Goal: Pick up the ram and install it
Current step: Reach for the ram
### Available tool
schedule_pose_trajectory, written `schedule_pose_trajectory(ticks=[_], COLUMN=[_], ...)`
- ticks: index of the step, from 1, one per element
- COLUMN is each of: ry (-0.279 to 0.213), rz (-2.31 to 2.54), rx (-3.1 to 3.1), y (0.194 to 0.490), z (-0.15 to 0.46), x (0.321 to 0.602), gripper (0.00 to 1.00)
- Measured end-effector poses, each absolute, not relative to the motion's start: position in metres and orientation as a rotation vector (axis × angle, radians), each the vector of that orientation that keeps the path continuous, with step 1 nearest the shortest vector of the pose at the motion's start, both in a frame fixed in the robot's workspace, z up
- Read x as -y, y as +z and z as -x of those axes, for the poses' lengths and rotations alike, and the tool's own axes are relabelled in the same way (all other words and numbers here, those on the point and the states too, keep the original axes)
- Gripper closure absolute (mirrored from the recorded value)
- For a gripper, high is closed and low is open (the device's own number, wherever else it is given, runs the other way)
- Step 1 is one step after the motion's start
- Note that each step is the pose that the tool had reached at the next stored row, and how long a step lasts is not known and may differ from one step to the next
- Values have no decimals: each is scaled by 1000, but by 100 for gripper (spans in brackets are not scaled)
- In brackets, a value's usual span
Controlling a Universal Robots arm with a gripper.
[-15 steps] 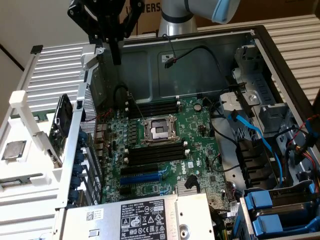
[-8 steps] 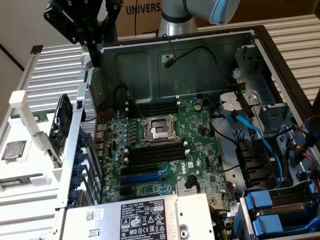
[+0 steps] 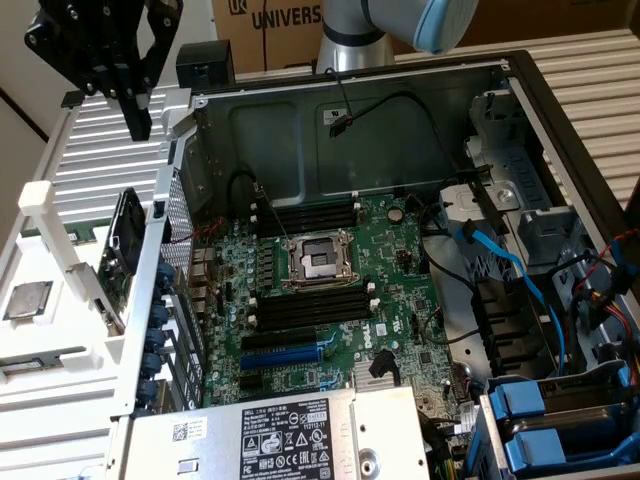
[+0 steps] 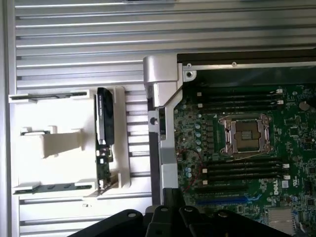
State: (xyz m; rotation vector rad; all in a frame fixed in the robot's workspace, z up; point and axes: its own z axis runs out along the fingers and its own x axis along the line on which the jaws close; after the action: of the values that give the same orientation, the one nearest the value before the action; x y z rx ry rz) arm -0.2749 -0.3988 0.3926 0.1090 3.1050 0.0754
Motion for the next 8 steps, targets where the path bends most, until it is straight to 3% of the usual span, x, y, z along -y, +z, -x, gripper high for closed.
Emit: schedule_pose_trajectory(ticks=[8], ry=[76], rz=[-109], rx=[-3095], y=[392], z=[304], x=[399], gripper=[89])
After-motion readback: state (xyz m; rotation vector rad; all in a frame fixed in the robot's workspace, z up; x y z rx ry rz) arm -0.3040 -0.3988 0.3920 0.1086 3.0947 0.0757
